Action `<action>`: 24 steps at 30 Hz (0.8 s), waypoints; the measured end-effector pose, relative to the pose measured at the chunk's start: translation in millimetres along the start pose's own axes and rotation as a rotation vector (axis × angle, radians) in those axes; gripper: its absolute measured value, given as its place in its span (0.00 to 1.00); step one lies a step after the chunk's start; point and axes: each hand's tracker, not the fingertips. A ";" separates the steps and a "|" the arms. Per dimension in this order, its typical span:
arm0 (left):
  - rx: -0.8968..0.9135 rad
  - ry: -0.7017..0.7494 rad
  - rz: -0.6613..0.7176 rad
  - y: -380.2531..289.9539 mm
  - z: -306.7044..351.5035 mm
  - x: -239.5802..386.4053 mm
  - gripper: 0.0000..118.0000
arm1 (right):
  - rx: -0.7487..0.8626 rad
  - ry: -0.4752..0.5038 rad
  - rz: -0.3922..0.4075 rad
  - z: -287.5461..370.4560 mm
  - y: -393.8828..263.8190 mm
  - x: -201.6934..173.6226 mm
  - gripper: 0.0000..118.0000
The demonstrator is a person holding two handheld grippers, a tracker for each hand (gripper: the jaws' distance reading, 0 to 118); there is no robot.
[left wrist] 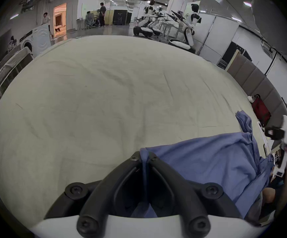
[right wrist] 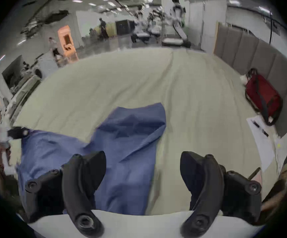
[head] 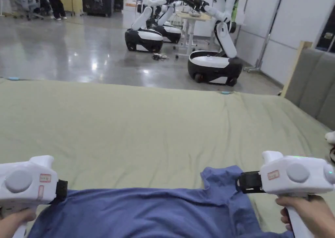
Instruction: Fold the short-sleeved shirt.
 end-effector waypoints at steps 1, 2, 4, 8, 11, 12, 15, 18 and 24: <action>0.001 0.000 0.001 0.1 0.1 0.2 0.02 | -0.035 -0.005 0.001 -11.0 2.3 3.3 0.81; 0.001 -0.002 -0.001 0.3 0.1 0.5 0.02 | -0.035 0.018 0.009 -20.1 4.0 4.2 0.81; 0.000 -0.001 -0.004 1.1 -0.4 1.3 0.02 | -0.085 0.031 -0.028 -36.7 6.7 6.1 0.81; -0.006 0.002 -0.009 -3.7 4.0 9.3 0.02 | -0.089 0.038 -0.038 -49.5 8.0 4.0 0.78; -0.009 0.005 -0.016 -6.0 7.8 14.1 0.02 | -0.098 -0.039 0.069 -46.6 3.6 -10.1 0.39; -0.008 0.005 -0.016 -6.6 8.5 15.3 0.02 | -0.117 -0.038 0.110 -46.9 3.4 -13.7 0.36; -0.011 0.007 -0.016 -5.6 7.9 16.6 0.02 | -0.119 -0.078 0.169 -40.5 3.2 -28.1 0.21; -0.015 0.006 -0.023 -7.5 8.2 20.6 0.02 | -0.111 -0.137 0.230 -37.9 3.6 -35.2 0.08; 0.023 -0.026 -0.010 -7.3 24.7 14.3 0.02 | 0.020 -0.105 0.120 -6.3 -2.1 -24.6 0.08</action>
